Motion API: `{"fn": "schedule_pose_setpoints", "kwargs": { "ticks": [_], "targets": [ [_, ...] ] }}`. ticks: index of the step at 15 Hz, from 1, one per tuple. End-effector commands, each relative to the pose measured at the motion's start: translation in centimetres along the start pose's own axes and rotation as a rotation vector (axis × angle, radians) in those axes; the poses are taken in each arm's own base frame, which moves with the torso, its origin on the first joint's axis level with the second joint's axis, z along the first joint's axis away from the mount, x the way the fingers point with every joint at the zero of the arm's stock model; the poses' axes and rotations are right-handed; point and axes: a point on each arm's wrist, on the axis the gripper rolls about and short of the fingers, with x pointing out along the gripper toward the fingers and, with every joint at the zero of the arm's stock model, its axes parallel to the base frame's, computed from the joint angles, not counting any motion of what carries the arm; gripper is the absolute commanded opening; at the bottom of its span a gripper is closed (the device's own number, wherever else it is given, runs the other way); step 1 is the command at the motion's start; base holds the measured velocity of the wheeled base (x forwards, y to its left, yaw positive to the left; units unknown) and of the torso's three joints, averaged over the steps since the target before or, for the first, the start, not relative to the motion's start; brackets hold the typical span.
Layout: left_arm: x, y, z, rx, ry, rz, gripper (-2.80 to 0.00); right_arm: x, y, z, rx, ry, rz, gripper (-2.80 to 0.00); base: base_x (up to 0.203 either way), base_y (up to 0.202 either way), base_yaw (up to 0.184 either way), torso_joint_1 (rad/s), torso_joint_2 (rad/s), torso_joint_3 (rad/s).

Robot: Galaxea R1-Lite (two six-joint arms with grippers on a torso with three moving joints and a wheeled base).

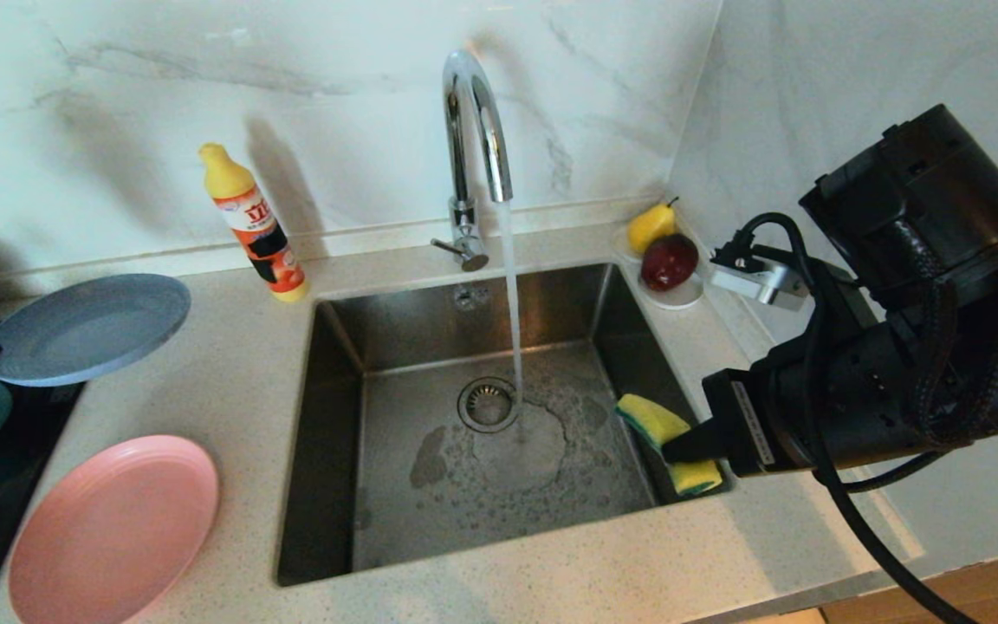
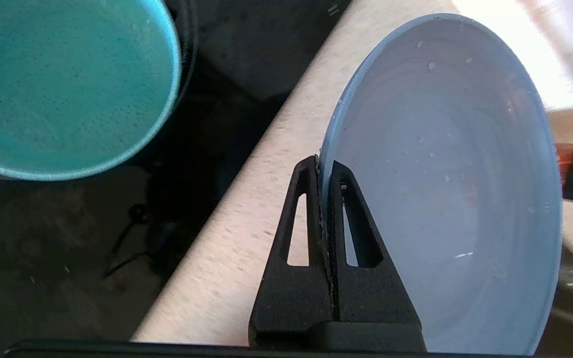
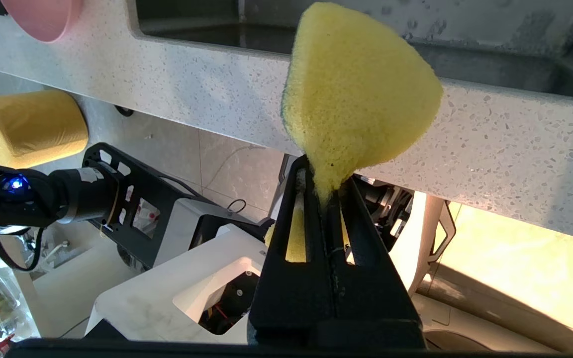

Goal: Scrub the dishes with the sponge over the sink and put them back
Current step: Place the plate on the table

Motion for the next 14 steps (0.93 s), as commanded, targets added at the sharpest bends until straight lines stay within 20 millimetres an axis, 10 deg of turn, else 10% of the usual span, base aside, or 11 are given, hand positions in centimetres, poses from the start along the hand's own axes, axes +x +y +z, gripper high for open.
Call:
{"fn": "schedule_pose_setpoints", "kwargs": {
  "ticks": [1,14],
  "targets": [
    [2.6,1.6,-0.9,0.01,0.06,0.019,-2.8,0.4,-0.1,-0.2,0.004,0.016,-0.005,-2.8,0.0,0.0,0.0,0.0,0.0,0.0],
    [7.7,-0.1,-2.0,0.119,0.123,-0.039,-2.8,1.1,-0.6,-0.5,0.008,0.018,0.001,-2.8,0.0,0.0,0.0,0.0,0.0,0.0]
  ]
}}
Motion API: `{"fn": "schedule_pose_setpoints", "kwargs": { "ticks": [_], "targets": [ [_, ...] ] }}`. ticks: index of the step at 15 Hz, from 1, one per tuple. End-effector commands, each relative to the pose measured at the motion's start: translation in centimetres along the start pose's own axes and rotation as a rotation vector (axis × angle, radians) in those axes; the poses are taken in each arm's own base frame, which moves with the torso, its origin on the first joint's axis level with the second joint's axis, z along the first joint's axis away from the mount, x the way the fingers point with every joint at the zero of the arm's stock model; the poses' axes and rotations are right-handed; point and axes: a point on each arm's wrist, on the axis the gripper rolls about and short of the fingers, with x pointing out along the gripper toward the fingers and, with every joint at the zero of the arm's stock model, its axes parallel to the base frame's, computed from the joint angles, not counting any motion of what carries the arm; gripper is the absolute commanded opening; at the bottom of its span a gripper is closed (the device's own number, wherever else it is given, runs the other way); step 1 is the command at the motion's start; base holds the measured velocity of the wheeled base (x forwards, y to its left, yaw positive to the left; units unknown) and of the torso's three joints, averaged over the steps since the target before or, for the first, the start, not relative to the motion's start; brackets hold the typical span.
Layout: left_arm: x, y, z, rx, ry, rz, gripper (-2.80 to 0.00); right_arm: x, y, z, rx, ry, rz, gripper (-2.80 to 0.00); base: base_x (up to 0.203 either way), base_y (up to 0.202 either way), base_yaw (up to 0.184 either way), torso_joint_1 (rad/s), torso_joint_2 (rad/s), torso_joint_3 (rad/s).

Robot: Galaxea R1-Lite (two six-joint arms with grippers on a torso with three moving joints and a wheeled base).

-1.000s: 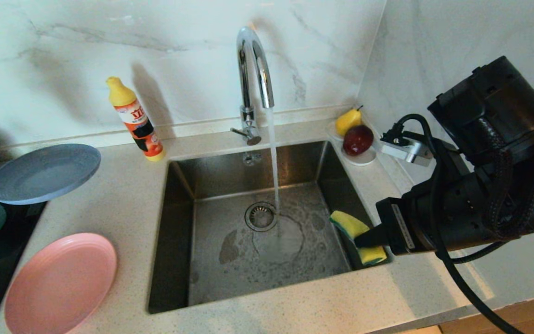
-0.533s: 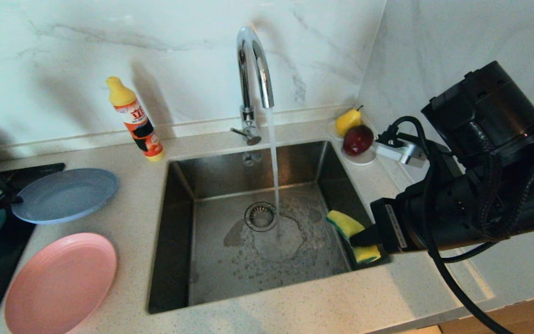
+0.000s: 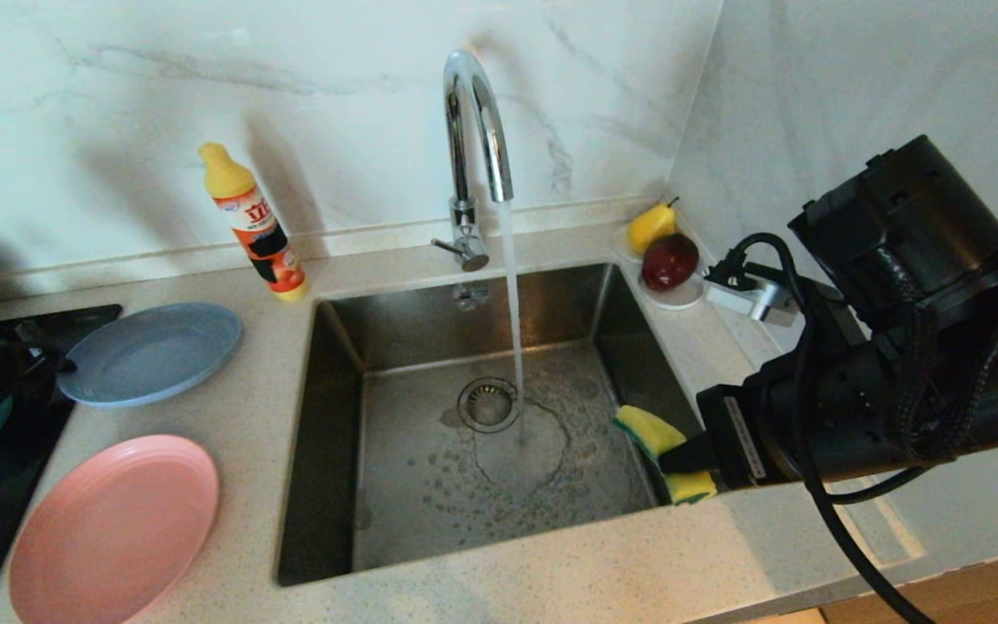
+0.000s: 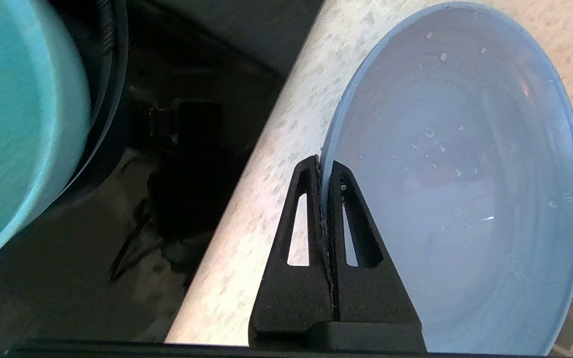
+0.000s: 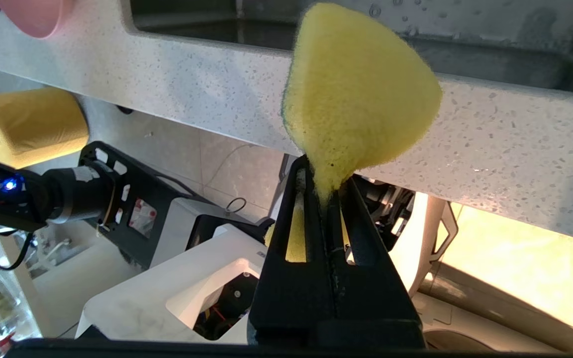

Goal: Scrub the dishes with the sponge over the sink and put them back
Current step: Place the plate on the table

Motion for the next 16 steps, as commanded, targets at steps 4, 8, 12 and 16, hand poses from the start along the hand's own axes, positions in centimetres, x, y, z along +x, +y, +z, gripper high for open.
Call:
{"fn": "schedule_pose_setpoints", "kwargs": {
  "ticks": [4,8,12,16],
  "targets": [
    [2.3,-0.4,0.4,-0.013,-0.007,0.007,-2.8,0.3,0.0,0.1,0.0,0.004,0.005,-2.8,0.0,0.0,0.0,0.0,0.0,0.0],
    [2.7,-0.5,0.7,-0.013,-0.019,0.019,-2.8,0.3,0.1,0.1,-0.01,0.001,0.008,-2.8,0.0,0.0,0.0,0.0,0.0,0.0],
    [2.4,-0.9,1.6,-0.022,-0.046,0.015,0.0,0.3,0.1,0.2,-0.012,-0.001,0.009,-2.8,0.0,0.0,0.0,0.0,0.0,0.0],
    [0.6,-1.9,2.4,-0.047,-0.08,0.001,0.0,0.1,0.2,0.3,-0.013,-0.007,0.013,-2.8,0.0,0.0,0.0,0.0,0.0,0.0]
  ]
}}
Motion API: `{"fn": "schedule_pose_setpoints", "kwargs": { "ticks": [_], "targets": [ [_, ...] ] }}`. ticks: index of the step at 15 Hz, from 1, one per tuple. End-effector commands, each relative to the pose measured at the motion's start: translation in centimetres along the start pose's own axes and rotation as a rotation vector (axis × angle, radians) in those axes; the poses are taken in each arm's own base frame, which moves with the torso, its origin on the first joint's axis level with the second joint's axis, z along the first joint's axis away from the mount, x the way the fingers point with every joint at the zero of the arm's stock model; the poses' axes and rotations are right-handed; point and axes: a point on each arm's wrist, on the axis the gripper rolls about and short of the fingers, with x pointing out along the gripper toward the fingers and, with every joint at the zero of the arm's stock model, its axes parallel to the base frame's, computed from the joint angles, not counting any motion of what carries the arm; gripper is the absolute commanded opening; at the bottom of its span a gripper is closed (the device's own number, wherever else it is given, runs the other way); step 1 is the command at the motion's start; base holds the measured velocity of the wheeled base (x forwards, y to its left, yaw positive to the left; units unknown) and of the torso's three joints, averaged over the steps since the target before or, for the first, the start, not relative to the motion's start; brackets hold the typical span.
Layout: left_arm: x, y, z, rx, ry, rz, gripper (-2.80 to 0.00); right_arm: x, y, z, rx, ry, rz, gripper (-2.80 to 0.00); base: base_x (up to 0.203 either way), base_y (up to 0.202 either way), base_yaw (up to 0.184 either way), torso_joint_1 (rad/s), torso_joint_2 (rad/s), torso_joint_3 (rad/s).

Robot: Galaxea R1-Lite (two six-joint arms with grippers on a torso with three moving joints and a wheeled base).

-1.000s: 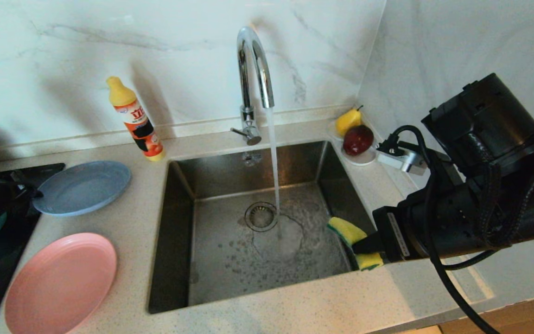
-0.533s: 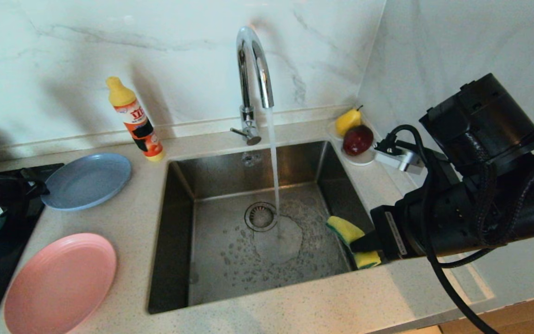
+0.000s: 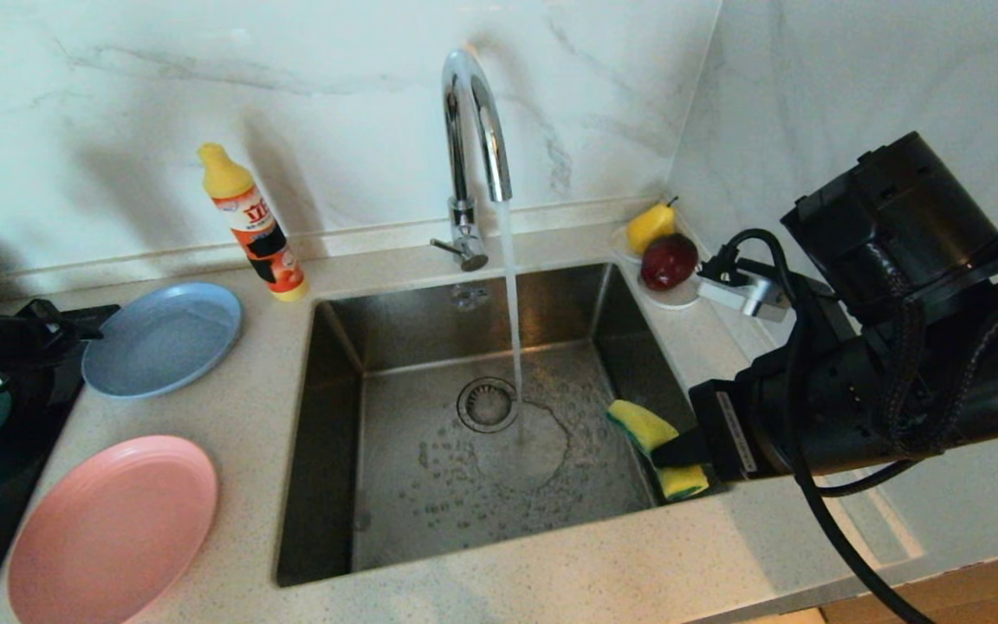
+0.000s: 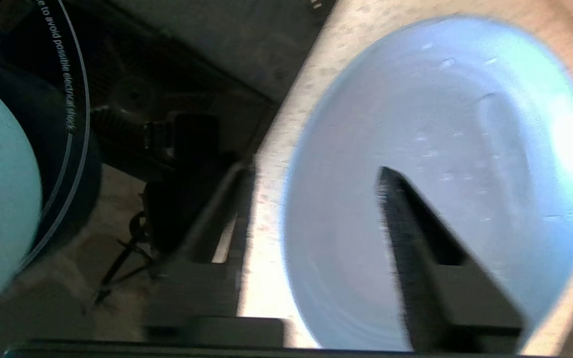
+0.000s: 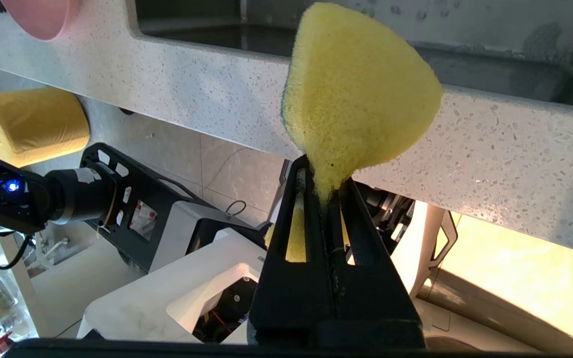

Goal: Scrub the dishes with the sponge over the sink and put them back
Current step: Place the plate on the table, then wash the plate

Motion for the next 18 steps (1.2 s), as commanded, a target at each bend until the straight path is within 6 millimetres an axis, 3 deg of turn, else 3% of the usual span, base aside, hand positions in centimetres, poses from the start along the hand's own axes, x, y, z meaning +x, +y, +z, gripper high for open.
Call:
{"fn": "schedule_pose_setpoints", "kwargs": {
  "ticks": [1,4,5,8,11,15,18],
  "targets": [
    [-2.5,-1.3,0.9,0.0,-0.037,-0.02,0.0,-0.2,0.0,-0.1,0.002,0.001,0.002,-2.8,0.0,0.0,0.0,0.0,0.0,0.0],
    [-6.4,-3.1,1.2,0.006,-0.032,-0.052,0.0,0.4,0.0,0.2,0.004,0.004,-0.012,-2.8,0.0,0.0,0.0,0.0,0.0,0.0],
    [-7.5,-3.4,0.9,0.008,-0.032,-0.055,-2.8,0.0,-0.1,0.3,0.006,-0.007,-0.009,-2.8,0.0,0.0,0.0,0.0,0.0,0.0],
    [-12.1,-4.9,-0.1,0.046,-0.02,-0.05,-2.8,0.1,0.0,0.4,0.018,-0.009,-0.009,-2.8,0.0,0.0,0.0,0.0,0.0,0.0],
    [-15.2,-4.5,-4.2,0.126,0.082,-0.016,-2.8,-0.7,0.1,0.3,0.015,-0.023,-0.001,-2.8,0.0,0.0,0.0,0.0,0.0,0.0],
    [-16.9,-2.3,-9.2,0.26,0.2,0.06,-2.8,-1.2,-0.3,-0.3,0.018,-0.018,-0.007,-2.8,0.0,0.0,0.0,0.0,0.0,0.0],
    [-17.8,-0.5,-9.1,0.33,0.188,0.123,-2.8,-1.0,-1.0,-0.6,0.031,-0.01,-0.029,-2.8,0.0,0.0,0.0,0.0,0.0,0.0]
  ]
}}
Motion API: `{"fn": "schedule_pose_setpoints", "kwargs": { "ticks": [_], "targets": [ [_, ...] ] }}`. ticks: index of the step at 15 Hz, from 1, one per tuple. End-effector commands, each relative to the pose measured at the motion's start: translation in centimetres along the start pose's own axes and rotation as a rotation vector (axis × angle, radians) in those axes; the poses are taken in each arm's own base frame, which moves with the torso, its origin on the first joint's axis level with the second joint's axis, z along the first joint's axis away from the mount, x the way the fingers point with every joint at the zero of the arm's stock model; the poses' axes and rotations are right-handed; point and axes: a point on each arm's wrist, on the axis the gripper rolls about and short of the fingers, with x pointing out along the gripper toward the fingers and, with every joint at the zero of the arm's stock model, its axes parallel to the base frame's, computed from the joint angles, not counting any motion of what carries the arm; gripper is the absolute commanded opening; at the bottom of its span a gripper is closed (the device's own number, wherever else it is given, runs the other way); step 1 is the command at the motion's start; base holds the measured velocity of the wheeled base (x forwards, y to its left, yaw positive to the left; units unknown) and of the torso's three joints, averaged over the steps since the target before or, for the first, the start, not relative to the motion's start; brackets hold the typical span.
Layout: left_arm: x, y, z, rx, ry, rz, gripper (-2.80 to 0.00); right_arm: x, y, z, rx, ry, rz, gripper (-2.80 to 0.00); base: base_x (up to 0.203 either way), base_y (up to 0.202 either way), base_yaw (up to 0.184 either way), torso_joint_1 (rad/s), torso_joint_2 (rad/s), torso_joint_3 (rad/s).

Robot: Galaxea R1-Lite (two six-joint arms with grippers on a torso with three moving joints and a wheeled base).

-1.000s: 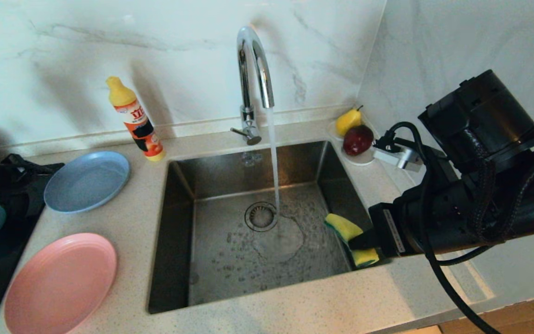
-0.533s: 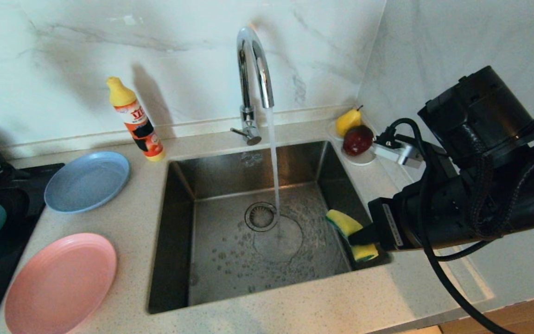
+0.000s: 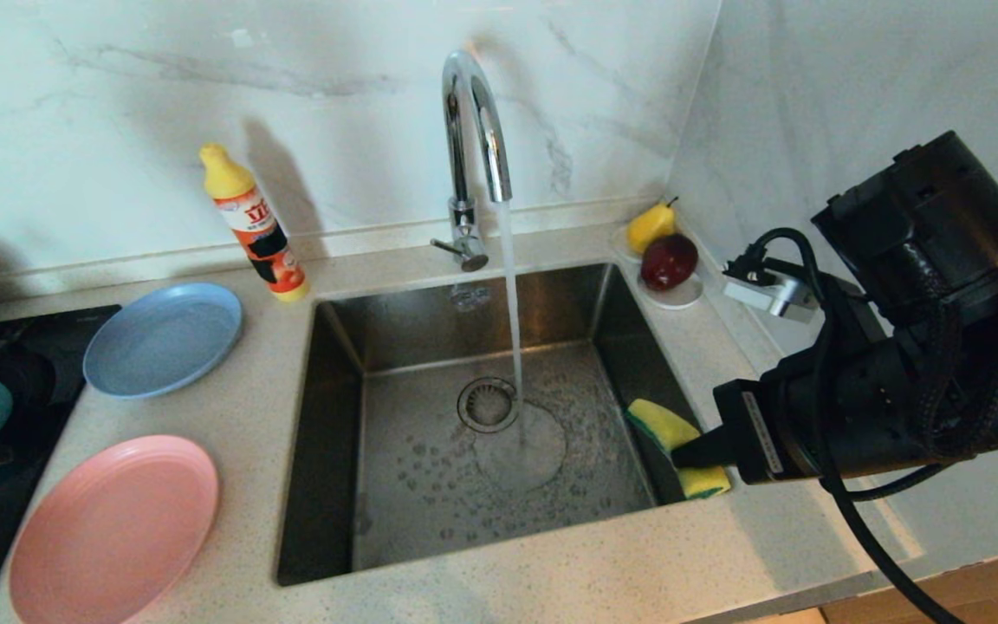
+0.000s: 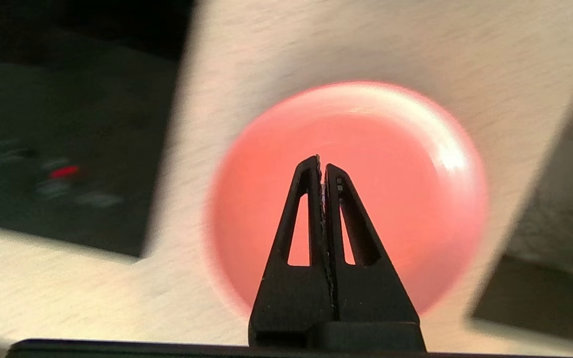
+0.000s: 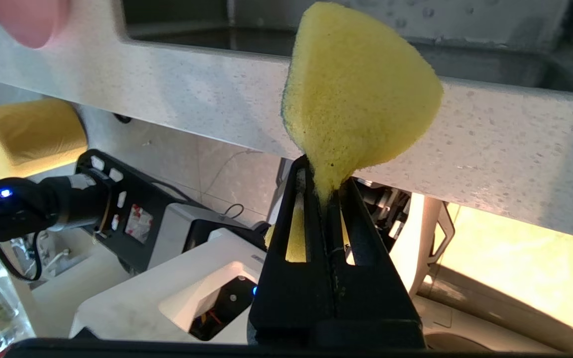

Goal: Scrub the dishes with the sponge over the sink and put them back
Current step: Wash the plate

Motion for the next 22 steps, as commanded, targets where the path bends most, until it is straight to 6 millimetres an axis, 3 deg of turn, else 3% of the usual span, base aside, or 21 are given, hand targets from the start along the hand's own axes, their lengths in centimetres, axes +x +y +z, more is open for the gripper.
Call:
{"fn": "schedule_pose_setpoints", "kwargs": {
  "ticks": [1,5,6,9,12,22],
  "targets": [
    [-0.2,0.9,-0.5,0.046,0.016,0.048,-2.8,-0.2,-0.4,-0.1,0.007,-0.001,-0.009,-2.8,0.0,0.0,0.0,0.0,0.0,0.0],
    [1.5,1.4,-2.8,0.188,0.128,0.076,-2.8,0.3,-0.5,0.0,0.008,0.008,-0.017,-2.8,0.0,0.0,0.0,0.0,0.0,0.0],
    [1.9,1.5,-3.5,0.204,0.158,0.062,0.0,0.4,-0.5,0.0,0.008,0.01,-0.016,-2.8,0.0,0.0,0.0,0.0,0.0,0.0],
    [3.6,2.0,-4.5,0.131,0.215,0.01,0.0,0.4,-0.5,0.0,0.008,0.009,-0.017,-2.8,0.0,0.0,0.0,0.0,0.0,0.0],
    [4.8,2.5,-4.1,0.085,0.206,-0.004,0.0,0.4,-0.6,0.0,0.009,0.014,-0.019,-2.8,0.0,0.0,0.0,0.0,0.0,0.0],
    [6.2,3.1,-5.6,0.024,0.276,-0.042,0.0,0.8,-0.7,-0.2,0.017,0.033,-0.023,-2.8,0.0,0.0,0.0,0.0,0.0,0.0]
  ]
}}
